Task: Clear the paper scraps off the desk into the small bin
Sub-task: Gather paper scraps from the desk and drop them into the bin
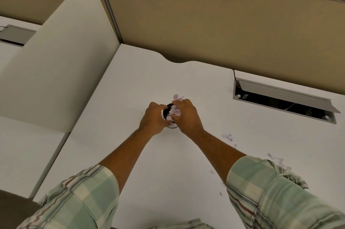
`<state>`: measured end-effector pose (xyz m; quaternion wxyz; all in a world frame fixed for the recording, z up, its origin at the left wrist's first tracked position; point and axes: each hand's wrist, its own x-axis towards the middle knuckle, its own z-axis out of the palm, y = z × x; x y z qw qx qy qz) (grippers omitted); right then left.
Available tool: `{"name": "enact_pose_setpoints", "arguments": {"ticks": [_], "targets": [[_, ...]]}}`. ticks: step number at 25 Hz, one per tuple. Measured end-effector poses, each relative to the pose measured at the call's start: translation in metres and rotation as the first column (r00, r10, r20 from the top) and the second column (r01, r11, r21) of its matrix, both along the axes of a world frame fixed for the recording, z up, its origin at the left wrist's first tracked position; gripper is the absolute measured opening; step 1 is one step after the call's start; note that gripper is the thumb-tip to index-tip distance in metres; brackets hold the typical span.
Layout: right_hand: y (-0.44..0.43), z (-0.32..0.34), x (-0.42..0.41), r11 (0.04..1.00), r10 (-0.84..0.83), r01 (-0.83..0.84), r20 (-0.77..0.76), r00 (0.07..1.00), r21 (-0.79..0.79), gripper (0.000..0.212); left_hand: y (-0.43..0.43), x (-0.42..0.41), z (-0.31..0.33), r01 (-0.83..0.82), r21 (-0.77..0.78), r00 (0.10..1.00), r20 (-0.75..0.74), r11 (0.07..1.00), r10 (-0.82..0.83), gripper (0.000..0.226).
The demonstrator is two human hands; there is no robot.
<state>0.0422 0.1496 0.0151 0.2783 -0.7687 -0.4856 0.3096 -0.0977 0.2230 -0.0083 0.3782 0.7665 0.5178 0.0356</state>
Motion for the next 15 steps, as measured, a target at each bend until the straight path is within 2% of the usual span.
{"name": "enact_pose_setpoints", "arguments": {"ticks": [3,7,8,11,12,15], "targets": [[0.0,-0.005,-0.008,0.996,0.088,-0.09,0.106,0.99,0.011,0.045,-0.003,-0.002,-0.002,-0.007,-0.009,1.0,0.006,1.0,0.007,0.068],[0.0,-0.009,-0.008,0.992,0.115,-0.123,0.257,0.959,0.016,0.042,-0.006,-0.003,-0.004,-0.008,0.01,0.999,0.036,1.0,0.007,0.064],[-0.002,-0.01,-0.008,0.991,0.118,-0.129,0.26,0.958,0.026,0.042,-0.006,-0.003,-0.005,-0.014,0.01,0.999,0.043,1.0,0.013,0.064],[-0.006,-0.015,-0.006,0.988,0.132,-0.14,0.103,0.986,0.072,0.031,-0.006,-0.003,-0.003,-0.036,0.031,0.998,0.054,0.999,0.035,0.063],[-0.007,-0.015,-0.006,0.984,0.153,-0.161,0.104,0.983,0.072,0.03,-0.005,-0.002,-0.002,-0.047,0.037,0.997,0.058,0.998,0.045,0.06],[-0.01,-0.018,-0.006,0.974,0.192,-0.218,0.31,0.931,0.052,0.03,-0.005,-0.001,0.001,-0.077,0.041,0.995,0.073,0.996,0.074,0.052]]}}
